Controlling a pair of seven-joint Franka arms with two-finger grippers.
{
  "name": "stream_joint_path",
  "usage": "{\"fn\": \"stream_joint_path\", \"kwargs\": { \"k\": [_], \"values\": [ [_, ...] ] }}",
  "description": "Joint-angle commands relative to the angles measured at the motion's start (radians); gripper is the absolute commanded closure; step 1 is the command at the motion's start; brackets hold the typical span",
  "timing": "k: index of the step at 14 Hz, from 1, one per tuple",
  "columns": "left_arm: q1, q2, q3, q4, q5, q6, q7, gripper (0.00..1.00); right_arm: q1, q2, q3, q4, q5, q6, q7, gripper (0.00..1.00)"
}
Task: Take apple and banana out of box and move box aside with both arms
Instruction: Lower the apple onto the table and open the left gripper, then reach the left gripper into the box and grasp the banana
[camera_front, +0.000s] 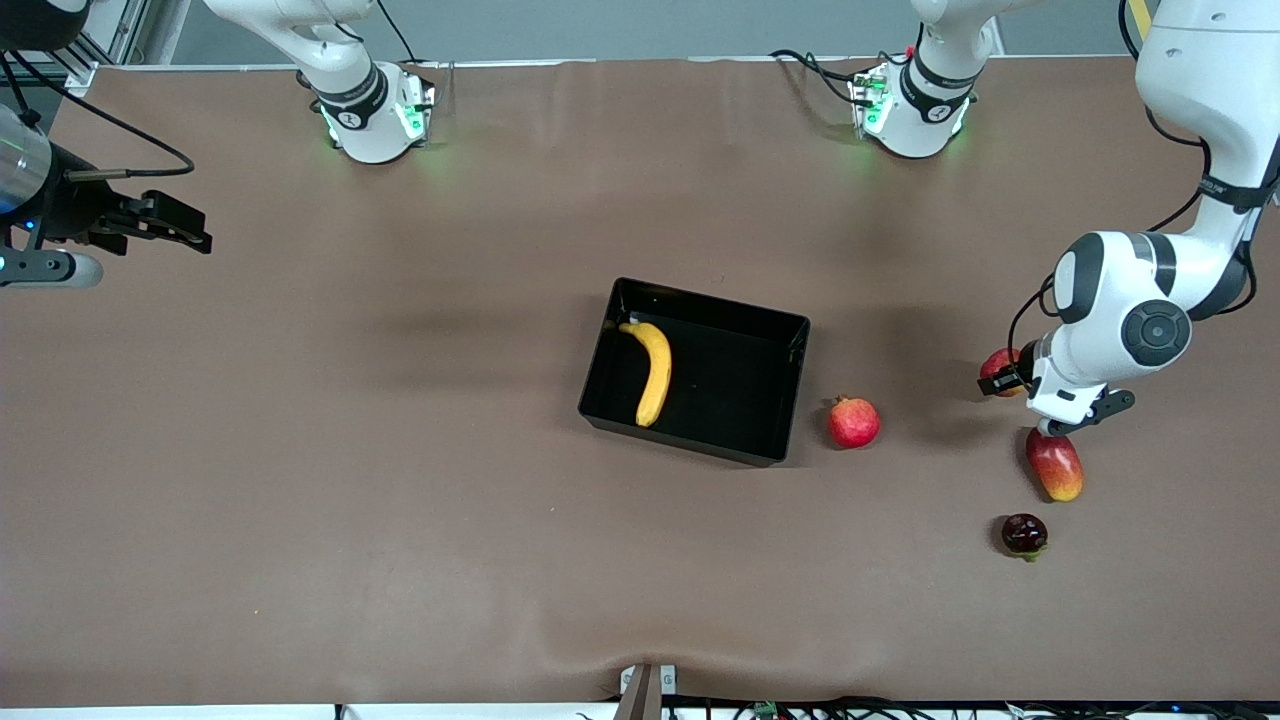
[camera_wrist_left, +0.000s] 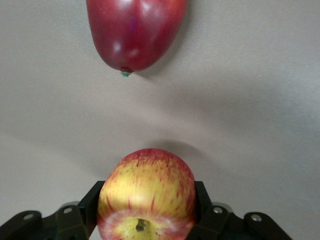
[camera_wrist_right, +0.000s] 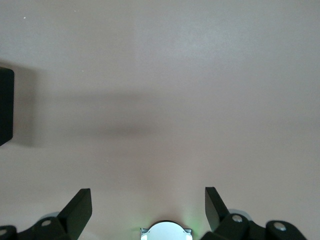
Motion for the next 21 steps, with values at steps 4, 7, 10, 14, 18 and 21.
{"fn": "stream_joint_path", "kwargs": {
  "k": [4, 7, 10, 14, 18, 21],
  "values": [
    [0.007, 0.000, -0.013, -0.008, 0.035, 0.027, -0.014, 0.00, 0.000, 0.002, 0.003, 0.003, 0.000, -0.001, 0.014, 0.00],
    [0.001, -0.035, -0.028, 0.006, 0.033, 0.010, -0.017, 0.00, 0.000, 0.002, 0.003, 0.004, 0.000, -0.001, 0.014, 0.00],
    [0.002, -0.085, -0.105, 0.070, 0.004, -0.103, -0.017, 0.00, 0.000, 0.000, 0.003, 0.004, 0.000, -0.001, 0.014, 0.00],
    [-0.028, -0.071, -0.324, 0.256, -0.082, -0.326, -0.155, 0.00, 0.004, 0.014, 0.006, 0.003, 0.000, 0.000, 0.014, 0.00],
    [-0.268, 0.079, -0.370, 0.440, -0.071, -0.321, -0.183, 0.00, 0.055, 0.057, 0.006, 0.004, 0.004, 0.022, 0.015, 0.00],
    [-0.387, 0.183, -0.369, 0.512, 0.004, -0.291, -0.246, 0.00, 0.075, 0.084, 0.006, 0.004, 0.005, 0.048, 0.023, 0.00]
  ]
}}
